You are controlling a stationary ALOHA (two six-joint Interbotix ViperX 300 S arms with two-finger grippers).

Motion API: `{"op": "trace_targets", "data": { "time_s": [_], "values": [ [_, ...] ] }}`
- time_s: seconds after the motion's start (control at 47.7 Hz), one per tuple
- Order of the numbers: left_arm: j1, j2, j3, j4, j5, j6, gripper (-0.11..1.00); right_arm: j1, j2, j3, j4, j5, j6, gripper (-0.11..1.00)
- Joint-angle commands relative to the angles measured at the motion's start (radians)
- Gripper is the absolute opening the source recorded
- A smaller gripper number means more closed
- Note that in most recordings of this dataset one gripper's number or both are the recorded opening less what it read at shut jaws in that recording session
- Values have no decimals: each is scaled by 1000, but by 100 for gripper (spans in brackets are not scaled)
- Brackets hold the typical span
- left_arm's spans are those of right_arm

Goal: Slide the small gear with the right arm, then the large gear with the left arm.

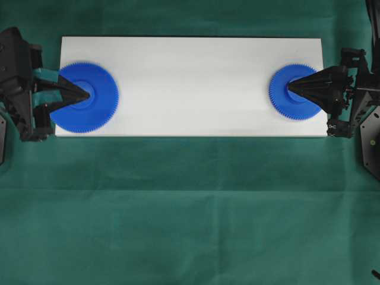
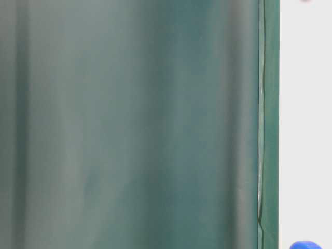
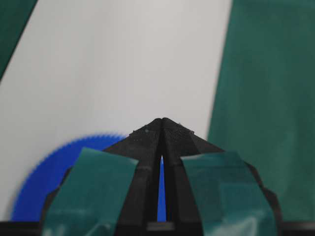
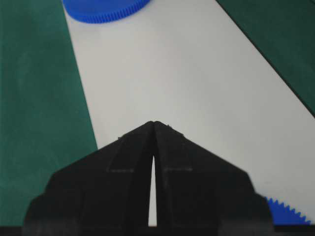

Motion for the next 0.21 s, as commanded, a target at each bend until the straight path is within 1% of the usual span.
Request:
{"op": "trace_targets", "data": {
  "time_s": [0.0,0.189],
  "values": [
    [-29,0,-8,0,-29,5,0,2,0,-9,-2,-9,0,50],
    [-75,0,2,-2,-49,52,0,12,-2,-6,-2,-9,-3,50]
  ]
}}
